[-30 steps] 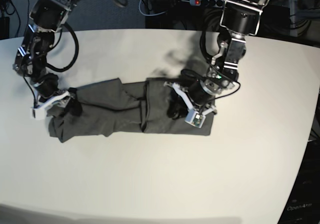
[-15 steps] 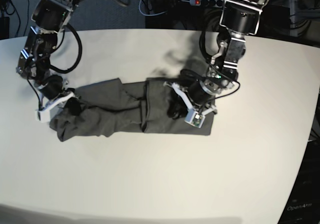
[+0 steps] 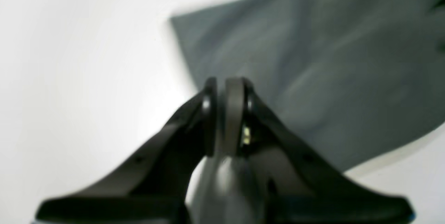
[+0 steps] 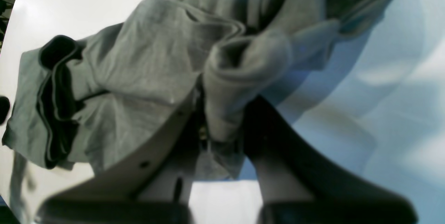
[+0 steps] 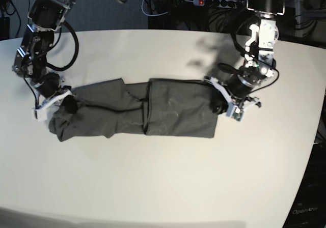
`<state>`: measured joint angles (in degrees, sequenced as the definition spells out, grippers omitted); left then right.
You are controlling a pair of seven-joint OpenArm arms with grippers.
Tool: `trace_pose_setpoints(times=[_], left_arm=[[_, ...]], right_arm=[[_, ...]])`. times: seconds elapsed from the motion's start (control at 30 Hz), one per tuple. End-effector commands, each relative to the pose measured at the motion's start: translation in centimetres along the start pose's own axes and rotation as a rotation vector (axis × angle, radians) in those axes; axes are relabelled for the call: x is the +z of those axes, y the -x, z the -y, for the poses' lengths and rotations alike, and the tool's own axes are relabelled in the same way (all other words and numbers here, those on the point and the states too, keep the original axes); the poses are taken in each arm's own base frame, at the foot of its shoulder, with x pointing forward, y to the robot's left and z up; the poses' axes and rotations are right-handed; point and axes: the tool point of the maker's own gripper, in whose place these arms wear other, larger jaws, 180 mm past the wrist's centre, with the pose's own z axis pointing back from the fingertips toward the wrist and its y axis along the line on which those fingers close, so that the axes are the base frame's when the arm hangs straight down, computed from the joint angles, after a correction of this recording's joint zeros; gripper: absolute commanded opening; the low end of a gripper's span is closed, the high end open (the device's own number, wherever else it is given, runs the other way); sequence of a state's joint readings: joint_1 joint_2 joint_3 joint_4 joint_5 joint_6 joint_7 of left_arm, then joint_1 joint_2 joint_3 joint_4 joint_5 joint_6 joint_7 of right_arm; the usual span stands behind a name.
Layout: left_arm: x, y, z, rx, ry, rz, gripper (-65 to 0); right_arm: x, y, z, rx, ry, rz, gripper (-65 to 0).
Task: Fold the T-shirt properly
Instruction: 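Grasp the folded end with the left gripper while the right holds the other end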
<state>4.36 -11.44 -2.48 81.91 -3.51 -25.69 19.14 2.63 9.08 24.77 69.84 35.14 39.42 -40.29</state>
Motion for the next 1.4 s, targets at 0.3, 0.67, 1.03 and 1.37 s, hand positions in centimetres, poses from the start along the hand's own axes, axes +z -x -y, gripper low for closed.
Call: trace_pose_setpoints(times=[0.3, 0.67, 1.03, 1.37], left_arm=[[-1.1, 0.6, -1.5, -0.051, -0.076, 0.005, -60.3], [1.7, -3.4, -6.2, -0.110, -0.284, 0.082, -60.3], [-2.4, 1.7, -5.3, -0.007, -0.203, -0.051, -60.3], [-4.8, 1.4, 1.2, -0.053, -0.058, -0.057, -60.3]], right_arm=[[0.5, -1.8, 0.2, 0.025, -0.006, 0.050, -64.4], [0.9, -1.0, 0.5, 0.025, 0.002, 0.036, -64.4], [1.3, -1.5, 1.1, 0.041, 0.014, 0.035, -64.4], [1.8, -3.1, 0.0, 0.107, 0.005, 0.059, -64.4]])
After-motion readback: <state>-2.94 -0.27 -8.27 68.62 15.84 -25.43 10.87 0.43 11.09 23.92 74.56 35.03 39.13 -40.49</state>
